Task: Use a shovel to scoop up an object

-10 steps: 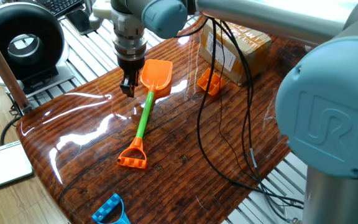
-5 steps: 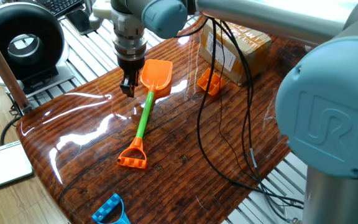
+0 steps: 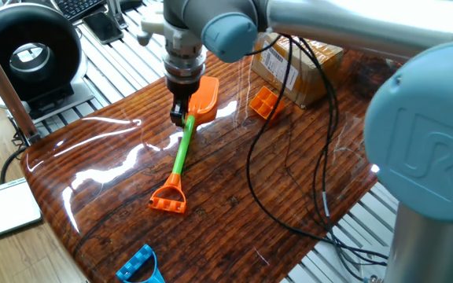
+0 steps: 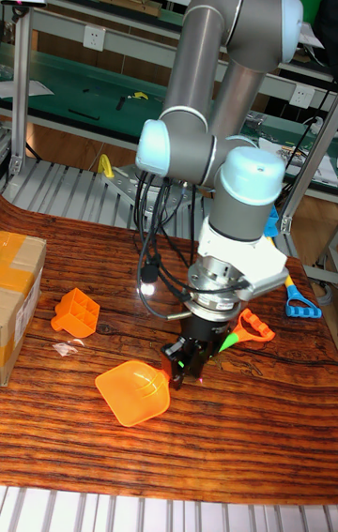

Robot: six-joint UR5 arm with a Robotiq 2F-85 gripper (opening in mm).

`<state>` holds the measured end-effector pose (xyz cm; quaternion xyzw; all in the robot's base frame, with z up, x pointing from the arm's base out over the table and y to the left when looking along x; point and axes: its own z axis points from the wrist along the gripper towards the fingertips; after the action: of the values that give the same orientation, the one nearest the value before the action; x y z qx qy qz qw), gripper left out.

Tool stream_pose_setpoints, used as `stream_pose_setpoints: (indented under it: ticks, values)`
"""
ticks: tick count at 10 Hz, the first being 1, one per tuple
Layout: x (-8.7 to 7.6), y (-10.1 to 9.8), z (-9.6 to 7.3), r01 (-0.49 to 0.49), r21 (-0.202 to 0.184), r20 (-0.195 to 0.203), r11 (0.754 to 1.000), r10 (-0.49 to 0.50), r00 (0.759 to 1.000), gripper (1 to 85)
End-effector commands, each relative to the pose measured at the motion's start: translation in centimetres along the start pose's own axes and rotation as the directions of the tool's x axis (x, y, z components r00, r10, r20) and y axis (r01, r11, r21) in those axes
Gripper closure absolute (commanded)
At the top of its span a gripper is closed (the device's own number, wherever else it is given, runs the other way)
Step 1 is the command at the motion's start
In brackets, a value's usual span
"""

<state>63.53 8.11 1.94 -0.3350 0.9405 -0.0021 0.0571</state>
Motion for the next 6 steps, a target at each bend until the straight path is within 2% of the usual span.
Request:
stream_pose_setpoints:
  ticks: [1, 3, 6]
  values:
    - [1.8, 0.5, -0.6, -0.003, -0.011, -0.005, 1.0, 0.003, 1.0, 39.7]
    - [2.4, 0.9, -1.3, -0.004, -0.015, -0.009, 1.0, 0.004, 1.0, 39.0]
    - [2.1, 1.9, -1.7, -0.012, -0.031, -0.005, 0.999, 0.012, 1.0, 36.7]
